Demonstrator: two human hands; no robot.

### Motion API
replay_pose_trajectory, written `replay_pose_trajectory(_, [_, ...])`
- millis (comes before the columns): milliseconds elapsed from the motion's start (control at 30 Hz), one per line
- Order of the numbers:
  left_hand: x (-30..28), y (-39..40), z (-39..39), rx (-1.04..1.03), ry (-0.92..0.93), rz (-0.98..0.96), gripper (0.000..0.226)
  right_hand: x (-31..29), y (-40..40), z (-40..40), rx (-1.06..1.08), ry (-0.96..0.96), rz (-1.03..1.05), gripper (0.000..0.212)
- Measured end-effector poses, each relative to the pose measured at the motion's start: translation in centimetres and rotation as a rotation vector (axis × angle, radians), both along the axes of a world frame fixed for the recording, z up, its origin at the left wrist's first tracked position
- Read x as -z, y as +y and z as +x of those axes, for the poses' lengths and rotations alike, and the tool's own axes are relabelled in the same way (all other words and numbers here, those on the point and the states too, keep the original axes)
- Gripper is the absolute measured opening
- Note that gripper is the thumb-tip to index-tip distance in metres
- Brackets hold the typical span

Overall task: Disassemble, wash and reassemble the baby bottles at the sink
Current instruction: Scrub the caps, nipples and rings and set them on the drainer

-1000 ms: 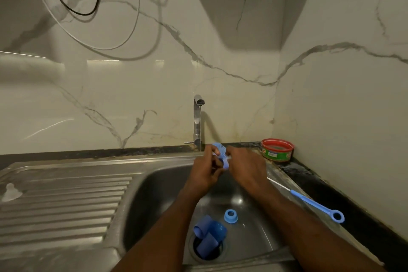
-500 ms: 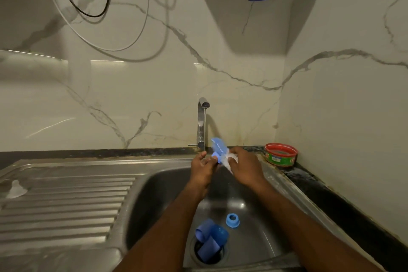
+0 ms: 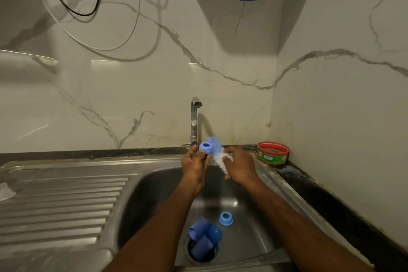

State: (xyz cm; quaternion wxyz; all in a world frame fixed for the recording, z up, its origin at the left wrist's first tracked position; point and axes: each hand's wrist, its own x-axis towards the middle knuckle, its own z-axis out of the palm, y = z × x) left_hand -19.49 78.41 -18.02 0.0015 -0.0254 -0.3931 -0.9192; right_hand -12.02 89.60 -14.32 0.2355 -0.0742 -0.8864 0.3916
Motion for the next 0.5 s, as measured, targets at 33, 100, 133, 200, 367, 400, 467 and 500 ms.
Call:
replay_pose_trajectory(33, [0.3, -0.3, -0.2, -0.038, -0.003, -0.032, 0.035, 0.4, -0.5, 0.1, -0.053, -0.013, -0.043, 0.033])
replay_pose_trajectory(100, [1.3, -0.9, -0.6, -0.124, -0.016, -0.206, 0.034, 0.7, -1.0, -0.2, -0.058, 0.008, -0.062, 0.035])
replay_pose_trajectory(133, [1.8, -1.2, -0.9, -0.138, -0.018, -0.303, 0.04, 0.6, -1.1, -0.4, -0.048, 0.022, -0.065, 0.035])
replay_pose_trajectory(200, [2.2, -1.1, -1.0, -0.043, 0.03, -0.352, 0.05, 0.1, -1.0, -0.4, 0.001, 0.015, -0.008, 0.035])
replay_pose_trajectory(367, [1.6, 0.3, -0.7, -0.059, 0.086, -0.318, 0.053, 0.5, -0.1, 0.0, 0.132, -0.031, 0.411, 0.044])
replay_pose_trajectory(400, [1.9, 0.2, -1.0, -0.12, 0.068, -0.351, 0.052, 0.6, -0.3, 0.0, 0.124, -0.025, 0.427, 0.047])
replay_pose_trajectory(467, [2.5, -0.4, -1.4, -0.214, 0.015, -0.403, 0.05, 0.7, -0.8, 0.0, 0.086, -0.008, 0.452, 0.052])
replay_pose_trajectory(500, [2.6, -0.9, -1.4, -0.233, -0.012, -0.421, 0.048, 0.7, -1.1, -0.1, 0.065, -0.009, 0.487, 0.054])
